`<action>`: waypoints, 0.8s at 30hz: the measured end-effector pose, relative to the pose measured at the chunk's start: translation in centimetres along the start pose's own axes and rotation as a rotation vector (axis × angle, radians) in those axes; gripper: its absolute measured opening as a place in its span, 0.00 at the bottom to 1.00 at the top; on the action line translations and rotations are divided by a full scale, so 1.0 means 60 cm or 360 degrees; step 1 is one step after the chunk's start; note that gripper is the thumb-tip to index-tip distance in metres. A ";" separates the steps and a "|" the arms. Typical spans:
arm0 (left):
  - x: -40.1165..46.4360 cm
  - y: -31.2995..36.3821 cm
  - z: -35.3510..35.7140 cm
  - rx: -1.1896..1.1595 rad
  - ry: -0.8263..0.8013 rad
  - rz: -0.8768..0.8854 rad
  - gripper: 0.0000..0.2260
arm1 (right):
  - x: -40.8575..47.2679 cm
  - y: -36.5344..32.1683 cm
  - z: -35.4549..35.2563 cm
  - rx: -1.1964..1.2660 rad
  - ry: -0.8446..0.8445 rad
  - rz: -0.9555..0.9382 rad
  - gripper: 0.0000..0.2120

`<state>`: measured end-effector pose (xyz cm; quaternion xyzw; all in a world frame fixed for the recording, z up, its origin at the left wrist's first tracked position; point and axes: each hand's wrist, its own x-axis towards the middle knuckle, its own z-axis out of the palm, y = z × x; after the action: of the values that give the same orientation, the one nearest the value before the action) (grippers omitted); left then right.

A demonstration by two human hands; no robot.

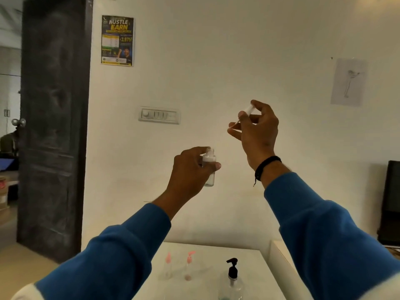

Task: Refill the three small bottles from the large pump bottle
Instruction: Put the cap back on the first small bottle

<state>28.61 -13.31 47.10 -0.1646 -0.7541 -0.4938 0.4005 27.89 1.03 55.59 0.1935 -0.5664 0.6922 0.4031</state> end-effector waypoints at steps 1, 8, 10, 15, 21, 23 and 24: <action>0.001 0.007 -0.001 0.0003 0.0005 0.0021 0.22 | -0.001 -0.006 0.002 0.0044 0.0011 0.0001 0.19; 0.000 0.030 -0.010 0.0017 0.0059 0.0102 0.23 | -0.012 -0.039 0.003 0.0382 0.0027 0.0072 0.17; 0.001 0.033 -0.014 0.0031 0.0056 0.0113 0.23 | -0.017 -0.039 0.002 0.0362 -0.0013 0.0067 0.17; 0.005 0.039 -0.020 0.0062 0.0065 0.0112 0.22 | -0.022 -0.033 0.002 0.0292 -0.0064 0.0038 0.17; 0.007 0.042 -0.018 0.0085 0.0058 0.0120 0.23 | -0.025 -0.023 0.001 0.0219 -0.0086 0.0016 0.18; 0.007 0.043 -0.018 0.0075 0.0060 0.0119 0.23 | -0.029 -0.018 0.000 0.0136 -0.0126 -0.0003 0.18; 0.007 0.044 -0.017 0.0074 0.0061 0.0123 0.23 | -0.031 -0.016 -0.002 0.0086 -0.0154 -0.0018 0.18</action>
<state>30.48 -13.06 49.23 -0.1746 -0.7507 -0.4634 0.4374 29.77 0.52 54.79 0.2407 -0.5651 0.6949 0.3738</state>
